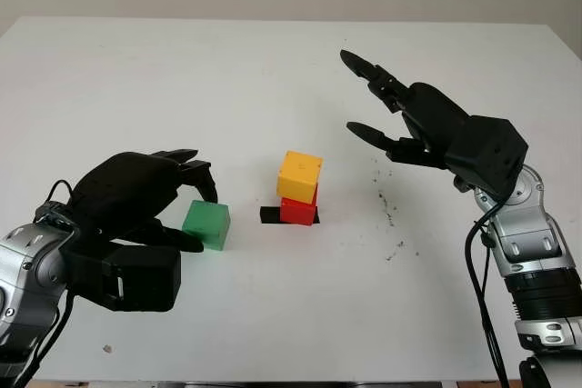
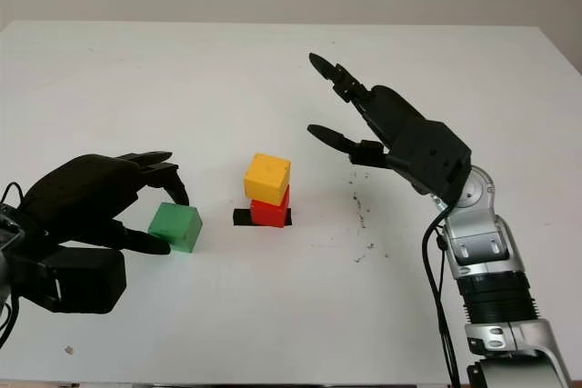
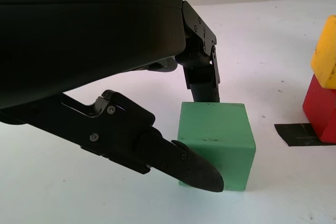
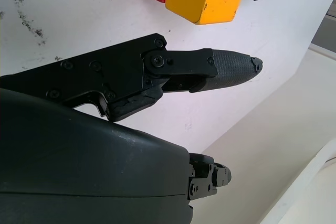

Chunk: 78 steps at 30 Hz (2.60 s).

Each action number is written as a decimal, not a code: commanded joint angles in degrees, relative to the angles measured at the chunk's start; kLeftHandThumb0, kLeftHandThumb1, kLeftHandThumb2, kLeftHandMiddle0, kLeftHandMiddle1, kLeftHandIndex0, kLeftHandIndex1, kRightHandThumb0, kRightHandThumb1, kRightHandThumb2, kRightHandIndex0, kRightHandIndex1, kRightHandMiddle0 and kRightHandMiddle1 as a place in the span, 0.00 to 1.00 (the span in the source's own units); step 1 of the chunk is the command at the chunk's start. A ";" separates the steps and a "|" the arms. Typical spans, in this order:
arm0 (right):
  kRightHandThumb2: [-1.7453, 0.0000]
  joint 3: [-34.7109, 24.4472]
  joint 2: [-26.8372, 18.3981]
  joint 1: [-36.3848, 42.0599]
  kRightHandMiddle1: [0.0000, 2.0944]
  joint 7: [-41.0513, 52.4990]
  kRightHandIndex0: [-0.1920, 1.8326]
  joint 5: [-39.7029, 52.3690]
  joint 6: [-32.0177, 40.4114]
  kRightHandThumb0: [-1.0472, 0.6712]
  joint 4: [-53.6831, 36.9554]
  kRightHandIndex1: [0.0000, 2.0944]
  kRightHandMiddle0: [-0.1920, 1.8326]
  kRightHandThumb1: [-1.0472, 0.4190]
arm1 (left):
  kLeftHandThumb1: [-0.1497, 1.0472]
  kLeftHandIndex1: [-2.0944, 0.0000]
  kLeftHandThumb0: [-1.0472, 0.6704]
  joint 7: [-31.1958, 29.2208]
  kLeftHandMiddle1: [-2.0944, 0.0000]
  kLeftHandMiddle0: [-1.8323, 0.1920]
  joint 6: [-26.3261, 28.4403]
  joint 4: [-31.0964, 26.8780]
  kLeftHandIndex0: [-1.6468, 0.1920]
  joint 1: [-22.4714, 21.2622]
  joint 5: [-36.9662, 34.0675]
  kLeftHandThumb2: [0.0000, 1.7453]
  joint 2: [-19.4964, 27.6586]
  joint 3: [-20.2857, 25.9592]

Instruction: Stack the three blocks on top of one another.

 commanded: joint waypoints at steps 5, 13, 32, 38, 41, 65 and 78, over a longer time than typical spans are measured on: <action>0.76 -0.24 -0.19 0.49 0.02 -0.59 0.02 -0.43 0.22 0.17 -1.08 0.02 0.09 0.00 | 0.95 0.35 0.40 -1.24 0.95 0.72 2.85 0.25 0.73 0.18 -8.08 0.04 -3.12 2.48; 0.76 -2.24 3.13 2.54 0.03 -2.24 0.03 3.79 3.42 0.18 -1.51 0.03 0.09 0.00 | 1.00 0.37 0.40 -3.45 0.92 0.70 9.21 -0.63 0.77 -0.88 -15.92 0.07 -4.76 4.30; 0.75 -4.94 9.19 7.82 0.03 -6.76 0.05 8.82 3.89 0.20 0.10 0.03 0.09 0.00 | 1.00 0.22 0.37 -5.59 0.94 0.76 12.49 6.38 0.80 -17.51 -29.23 0.15 -5.62 6.46; 0.77 -5.70 10.03 8.41 0.03 -6.69 0.05 10.21 3.88 0.19 0.98 0.03 0.10 0.00 | 1.00 0.19 0.37 -3.77 0.95 0.74 18.04 8.80 0.74 -23.81 -32.60 0.16 -10.05 5.56; 0.77 -5.62 9.96 8.62 0.03 -6.87 0.05 10.01 4.01 0.19 1.03 0.03 0.10 0.00 | 1.00 0.17 0.36 -3.40 0.95 0.73 16.72 10.91 0.73 -25.73 -33.41 0.18 -11.79 4.93; 0.77 -6.28 11.77 9.05 0.02 -7.61 0.02 11.67 5.55 0.18 0.35 0.02 0.05 0.00 | 1.00 0.12 0.36 -5.34 0.67 0.91 19.38 21.06 0.69 -30.46 -35.96 0.17 -21.22 -2.24; 0.77 -6.65 11.72 8.85 0.03 -7.31 0.03 11.92 6.18 0.18 0.39 0.03 0.06 0.00 | 1.00 0.13 0.35 -9.77 0.77 0.87 19.38 19.58 0.69 -29.83 -35.29 0.17 -17.47 -2.92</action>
